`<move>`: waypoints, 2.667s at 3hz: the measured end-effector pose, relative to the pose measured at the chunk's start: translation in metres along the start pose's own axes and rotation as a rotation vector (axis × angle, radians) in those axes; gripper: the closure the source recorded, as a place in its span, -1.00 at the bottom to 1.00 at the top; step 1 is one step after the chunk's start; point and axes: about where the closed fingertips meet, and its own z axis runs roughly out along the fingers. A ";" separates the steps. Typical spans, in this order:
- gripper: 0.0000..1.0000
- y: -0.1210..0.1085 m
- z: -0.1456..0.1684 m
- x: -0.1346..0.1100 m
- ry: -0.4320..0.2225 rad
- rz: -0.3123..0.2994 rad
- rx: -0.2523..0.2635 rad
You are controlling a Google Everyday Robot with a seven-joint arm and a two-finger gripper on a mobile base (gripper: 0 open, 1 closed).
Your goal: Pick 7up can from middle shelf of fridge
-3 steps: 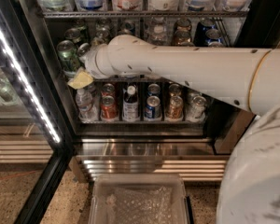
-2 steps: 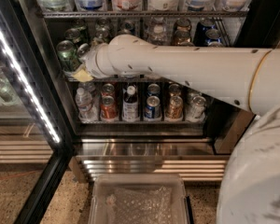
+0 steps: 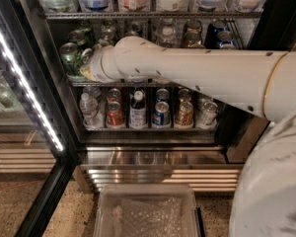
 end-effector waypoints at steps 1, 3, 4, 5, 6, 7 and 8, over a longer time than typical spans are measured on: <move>1.00 0.000 0.000 0.000 0.000 0.000 0.000; 1.00 0.002 -0.001 -0.011 -0.039 -0.007 -0.060; 1.00 0.000 -0.025 -0.026 -0.116 -0.022 -0.131; 1.00 -0.006 -0.058 -0.036 -0.143 -0.057 -0.149; 1.00 -0.012 -0.095 -0.038 -0.137 -0.054 -0.185; 1.00 -0.011 -0.141 -0.035 -0.136 -0.014 -0.217; 1.00 -0.012 -0.192 -0.027 -0.125 0.075 -0.208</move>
Offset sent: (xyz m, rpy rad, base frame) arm -0.0008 0.0186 0.0013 -0.0128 -0.0119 0.0659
